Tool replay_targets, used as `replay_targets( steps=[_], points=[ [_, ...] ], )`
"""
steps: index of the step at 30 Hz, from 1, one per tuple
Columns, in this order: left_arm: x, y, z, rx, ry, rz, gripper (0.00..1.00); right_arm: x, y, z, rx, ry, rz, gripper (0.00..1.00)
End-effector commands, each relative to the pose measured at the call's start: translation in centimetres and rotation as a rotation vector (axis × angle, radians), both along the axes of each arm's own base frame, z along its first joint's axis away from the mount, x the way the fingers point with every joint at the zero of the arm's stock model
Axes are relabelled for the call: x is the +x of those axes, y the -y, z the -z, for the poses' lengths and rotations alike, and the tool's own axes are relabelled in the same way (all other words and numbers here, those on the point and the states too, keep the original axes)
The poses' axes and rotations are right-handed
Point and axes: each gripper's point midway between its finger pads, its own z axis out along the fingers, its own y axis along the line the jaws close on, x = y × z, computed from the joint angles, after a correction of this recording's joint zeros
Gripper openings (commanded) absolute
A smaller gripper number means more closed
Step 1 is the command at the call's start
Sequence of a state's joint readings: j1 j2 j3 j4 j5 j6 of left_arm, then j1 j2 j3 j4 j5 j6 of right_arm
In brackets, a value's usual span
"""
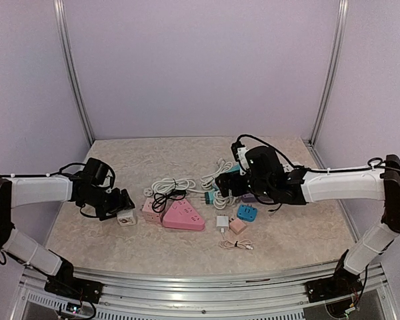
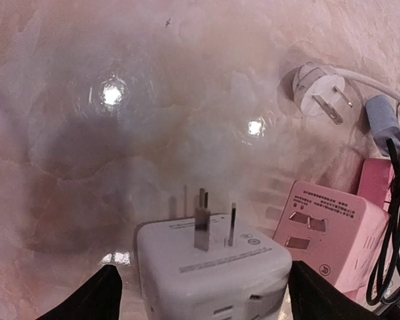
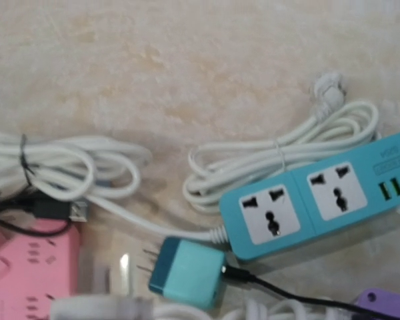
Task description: Pull the plug off the socket
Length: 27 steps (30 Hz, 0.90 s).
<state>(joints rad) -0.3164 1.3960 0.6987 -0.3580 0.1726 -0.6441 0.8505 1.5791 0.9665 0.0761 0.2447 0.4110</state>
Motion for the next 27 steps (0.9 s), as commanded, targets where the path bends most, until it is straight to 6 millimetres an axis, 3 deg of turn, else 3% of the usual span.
replay_targets(
  steps=[1, 3, 9, 15, 21, 27],
  points=[
    [0.4, -0.1, -1.2, 0.019, 0.043, 0.011, 0.93, 0.0, 0.9, -2.4, 0.021, 0.052, 0.009, 1.00],
    [0.6, -0.2, -1.9, 0.020, 0.069, 0.011, 0.99, -0.1, 1.1, -3.1, 0.024, 0.064, 0.007, 1.00],
    [1.3, -0.6, -4.5, 0.029, 0.177, 0.009, 0.99, -0.4, 1.8, -5.3, 0.031, 0.114, 0.003, 1.00],
    [3.8, -2.8, -7.4, 0.038, 0.334, -0.032, 0.99, 1.7, 4.0, -4.6, 0.044, 0.101, 0.014, 1.00],
    [7.0, -6.6, -11.3, 0.051, 0.567, -0.094, 0.99, 5.0, 9.1, -2.2, 0.023, 0.075, 0.073, 1.00],
    [8.1, -14.1, -14.3, 0.087, 0.728, -0.250, 0.99, 7.6, 17.0, -1.3, -0.016, 0.113, 0.187, 1.00]
  ],
)
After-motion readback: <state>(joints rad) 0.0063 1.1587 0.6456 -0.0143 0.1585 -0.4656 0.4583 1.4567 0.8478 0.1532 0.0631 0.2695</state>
